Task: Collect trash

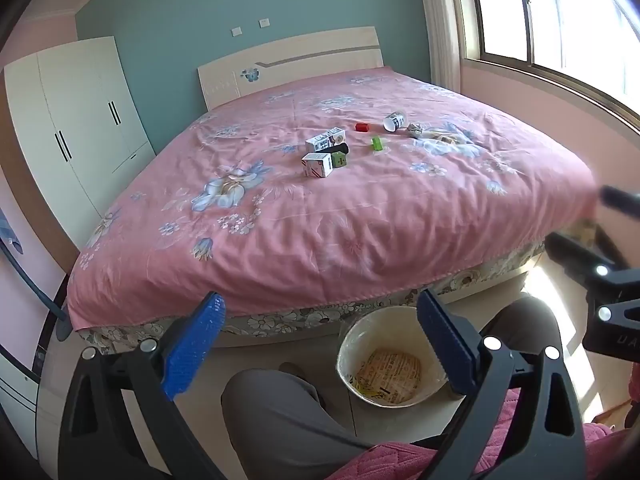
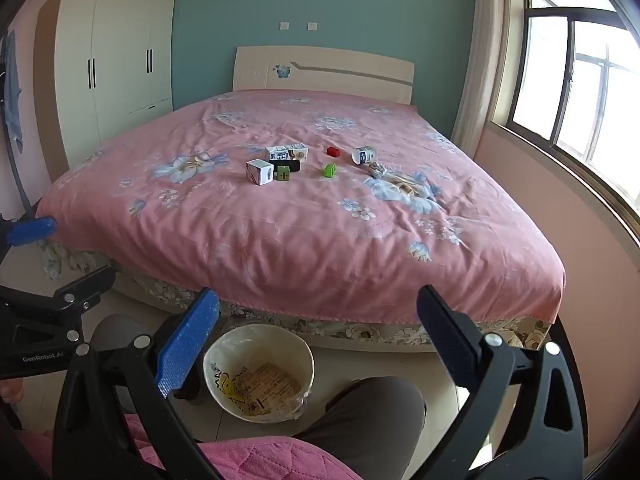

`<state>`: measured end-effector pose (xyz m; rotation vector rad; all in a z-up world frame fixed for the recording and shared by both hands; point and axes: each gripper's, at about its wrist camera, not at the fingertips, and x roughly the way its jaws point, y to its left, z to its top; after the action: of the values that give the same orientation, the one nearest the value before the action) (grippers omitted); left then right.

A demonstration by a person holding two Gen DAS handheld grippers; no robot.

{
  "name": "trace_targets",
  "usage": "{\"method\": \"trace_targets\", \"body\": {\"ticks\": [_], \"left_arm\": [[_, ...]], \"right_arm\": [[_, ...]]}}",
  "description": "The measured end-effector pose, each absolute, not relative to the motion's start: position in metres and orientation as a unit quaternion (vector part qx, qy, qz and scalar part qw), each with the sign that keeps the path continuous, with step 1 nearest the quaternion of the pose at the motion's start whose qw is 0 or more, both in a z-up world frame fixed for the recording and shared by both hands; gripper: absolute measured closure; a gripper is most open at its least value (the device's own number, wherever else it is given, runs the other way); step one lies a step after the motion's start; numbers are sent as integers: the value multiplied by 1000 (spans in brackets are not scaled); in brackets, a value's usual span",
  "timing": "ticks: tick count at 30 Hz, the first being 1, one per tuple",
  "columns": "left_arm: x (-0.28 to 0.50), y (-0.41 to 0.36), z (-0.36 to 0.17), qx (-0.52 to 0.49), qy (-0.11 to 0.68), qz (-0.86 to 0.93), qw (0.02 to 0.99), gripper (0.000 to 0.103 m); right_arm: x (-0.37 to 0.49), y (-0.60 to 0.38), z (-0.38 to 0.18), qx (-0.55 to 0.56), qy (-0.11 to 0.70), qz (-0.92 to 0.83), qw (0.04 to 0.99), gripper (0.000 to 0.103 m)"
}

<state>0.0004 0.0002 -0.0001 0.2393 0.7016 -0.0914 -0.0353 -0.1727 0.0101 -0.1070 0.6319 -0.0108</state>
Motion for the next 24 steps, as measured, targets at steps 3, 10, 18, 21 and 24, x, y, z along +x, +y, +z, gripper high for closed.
{"method": "trace_targets", "body": {"ticks": [3, 10, 18, 21, 24], "left_arm": [[1, 0, -1, 116, 348, -46, 929, 5], [2, -1, 1, 114, 342, -43, 932, 5], [1, 0, 1, 113, 341, -43, 932, 5], [2, 1, 1, 113, 340, -43, 933, 5], [3, 3, 4, 113, 340, -42, 933, 5]], "right_arm": [[-36, -173, 11, -49, 308, -4, 950, 6], [-37, -174, 13, -50, 306, -5, 951, 6], [-39, -173, 12, -44, 311, -1, 949, 6], [-38, -176, 14, -44, 309, -2, 950, 6], [-38, -180, 17, -40, 306, -4, 951, 6]]}}
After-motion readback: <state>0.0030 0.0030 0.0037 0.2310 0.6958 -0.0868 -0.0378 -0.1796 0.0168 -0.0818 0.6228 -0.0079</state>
